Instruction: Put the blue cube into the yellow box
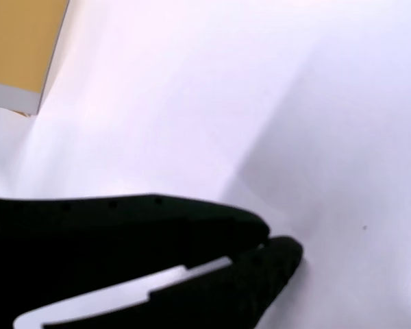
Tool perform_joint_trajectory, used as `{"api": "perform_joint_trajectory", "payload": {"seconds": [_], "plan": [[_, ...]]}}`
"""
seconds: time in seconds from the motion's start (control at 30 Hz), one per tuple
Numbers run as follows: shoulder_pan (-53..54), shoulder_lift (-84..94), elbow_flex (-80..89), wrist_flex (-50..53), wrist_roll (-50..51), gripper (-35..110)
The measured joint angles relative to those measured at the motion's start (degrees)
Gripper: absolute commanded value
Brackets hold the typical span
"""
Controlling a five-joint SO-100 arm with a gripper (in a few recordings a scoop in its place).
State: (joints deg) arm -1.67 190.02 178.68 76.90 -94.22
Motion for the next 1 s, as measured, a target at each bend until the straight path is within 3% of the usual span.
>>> {"api": "perform_joint_trajectory", "payload": {"seconds": [0.23,0.47,1.0], "plan": [[0.0,0.0,0.0,0.0,6.59,5],[0.0,-0.09,0.0,-0.88,4.92,11],[2.11,-41.13,-10.28,-49.83,-2.11,46]]}}
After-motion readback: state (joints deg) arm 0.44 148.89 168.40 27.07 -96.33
